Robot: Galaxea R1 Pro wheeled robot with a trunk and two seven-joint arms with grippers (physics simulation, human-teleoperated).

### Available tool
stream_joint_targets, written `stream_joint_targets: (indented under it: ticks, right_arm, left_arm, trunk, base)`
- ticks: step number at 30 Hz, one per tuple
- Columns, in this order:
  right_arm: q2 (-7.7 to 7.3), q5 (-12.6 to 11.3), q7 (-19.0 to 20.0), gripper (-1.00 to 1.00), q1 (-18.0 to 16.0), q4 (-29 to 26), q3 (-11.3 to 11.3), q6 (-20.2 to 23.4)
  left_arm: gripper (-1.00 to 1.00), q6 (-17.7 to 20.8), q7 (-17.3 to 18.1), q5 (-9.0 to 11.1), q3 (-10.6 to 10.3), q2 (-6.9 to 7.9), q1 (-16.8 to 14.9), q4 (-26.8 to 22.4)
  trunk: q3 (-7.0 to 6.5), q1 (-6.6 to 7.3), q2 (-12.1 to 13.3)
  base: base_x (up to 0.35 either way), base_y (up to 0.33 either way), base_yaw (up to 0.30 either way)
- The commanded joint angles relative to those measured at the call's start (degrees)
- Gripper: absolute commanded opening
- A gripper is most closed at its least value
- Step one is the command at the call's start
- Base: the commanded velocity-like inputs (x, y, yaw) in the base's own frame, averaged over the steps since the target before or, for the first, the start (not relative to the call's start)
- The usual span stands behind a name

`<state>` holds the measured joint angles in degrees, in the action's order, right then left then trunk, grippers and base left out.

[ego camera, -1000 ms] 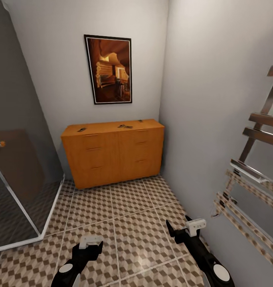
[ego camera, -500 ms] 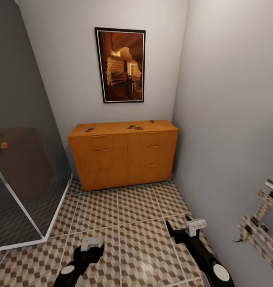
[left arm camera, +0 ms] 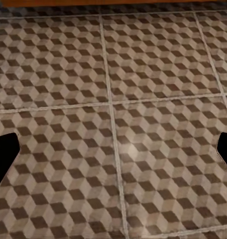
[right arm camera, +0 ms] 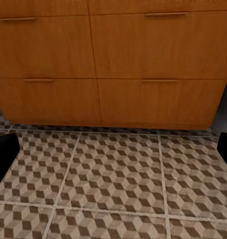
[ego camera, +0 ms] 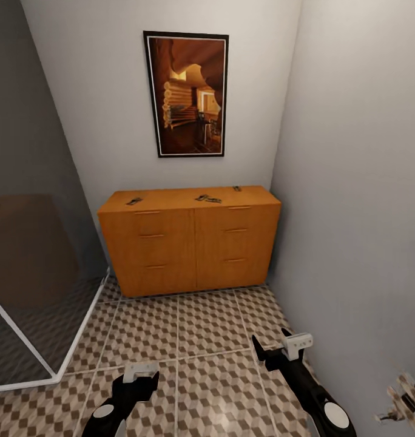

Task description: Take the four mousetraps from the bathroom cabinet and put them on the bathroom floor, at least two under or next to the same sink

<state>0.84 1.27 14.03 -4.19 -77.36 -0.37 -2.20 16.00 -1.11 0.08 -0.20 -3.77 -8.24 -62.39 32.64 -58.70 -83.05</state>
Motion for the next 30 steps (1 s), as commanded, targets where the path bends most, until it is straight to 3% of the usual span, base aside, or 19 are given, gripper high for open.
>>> stream_joint_targets:
  ticks: [1,16,30]
  right_arm:
    - [0.02,0.13,0.21,1.00,-0.03,0.02,-0.07,-0.18]
    - [0.07,0.14,0.17,1.00,-0.03,0.02,-0.11,-0.06]
    - [0.07,0.13,0.15,1.00,-0.03,0.02,-0.16,-0.05]
  left_arm:
    - [1.00,0.31,-0.12,0.01,-0.01,-0.01,-0.02,-0.10]
    - [1.00,0.22,-0.07,0.01,0.02,-0.01,-0.02,-0.15]
    - [1.00,0.18,0.06,0.01,-0.06,-0.01,-0.02,-0.11]
  trunk:
    - [0.06,-0.03,-0.03]
    - [0.06,-0.03,-0.03]
    - [0.06,-0.03,-0.03]
  base:
    - [0.324,-0.153,0.005]
    - [0.311,-0.044,0.020]
    - [0.032,-0.001,0.182]
